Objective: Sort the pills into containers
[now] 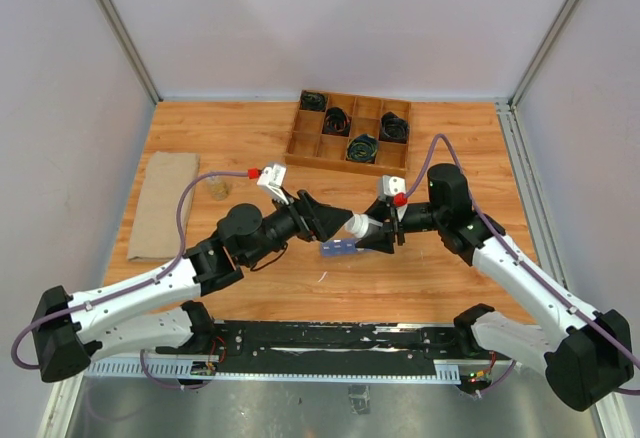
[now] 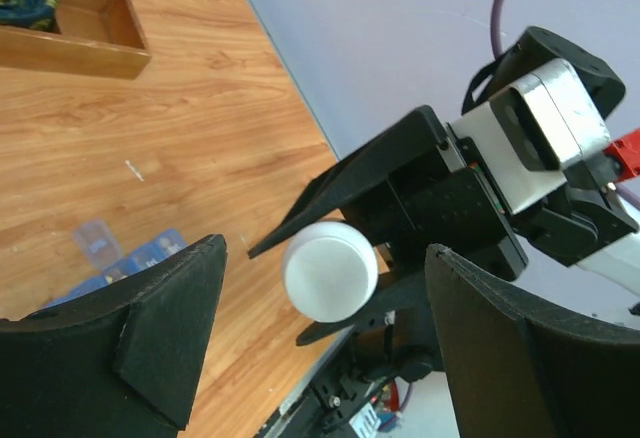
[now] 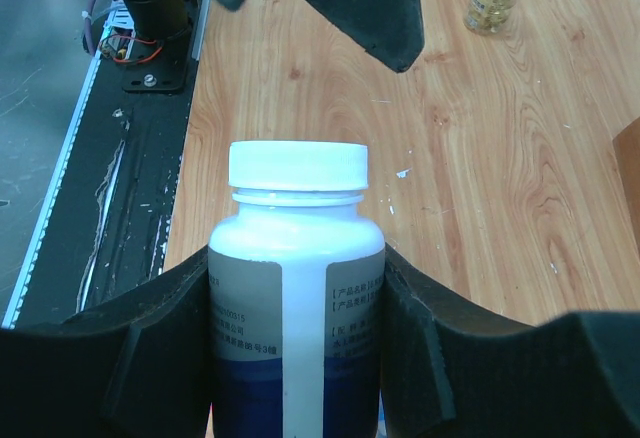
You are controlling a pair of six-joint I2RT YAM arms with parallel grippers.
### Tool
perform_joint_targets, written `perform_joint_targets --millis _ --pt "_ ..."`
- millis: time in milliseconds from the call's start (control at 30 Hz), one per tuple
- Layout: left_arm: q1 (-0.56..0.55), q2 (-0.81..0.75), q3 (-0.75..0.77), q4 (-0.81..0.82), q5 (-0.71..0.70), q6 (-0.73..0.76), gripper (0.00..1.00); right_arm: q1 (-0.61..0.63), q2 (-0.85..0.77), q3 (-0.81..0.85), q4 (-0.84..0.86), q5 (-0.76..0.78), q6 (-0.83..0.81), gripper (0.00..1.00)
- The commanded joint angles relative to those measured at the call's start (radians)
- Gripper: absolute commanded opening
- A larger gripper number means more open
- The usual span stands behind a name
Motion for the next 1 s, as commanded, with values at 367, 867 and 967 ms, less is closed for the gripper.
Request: perform_joint_targets --millis 367,867,967 --pt "-0.069 0.075 0.004 0.076 -0.018 -0.050 0.68 -0.011 -0.010 0.032 0.007 -0.004 -0.016 0.14" --pt "-0.086 0.109 0.018 0.072 -0.007 -0.021 0.54 -0.013 -0.008 0.030 0.012 -0.008 -0.007 0.14" --pt "-0.086 0.104 0.016 0.073 -0.011 -0.013 0.55 -0.012 -0.007 0.031 0.012 -0.010 -0.007 0.14"
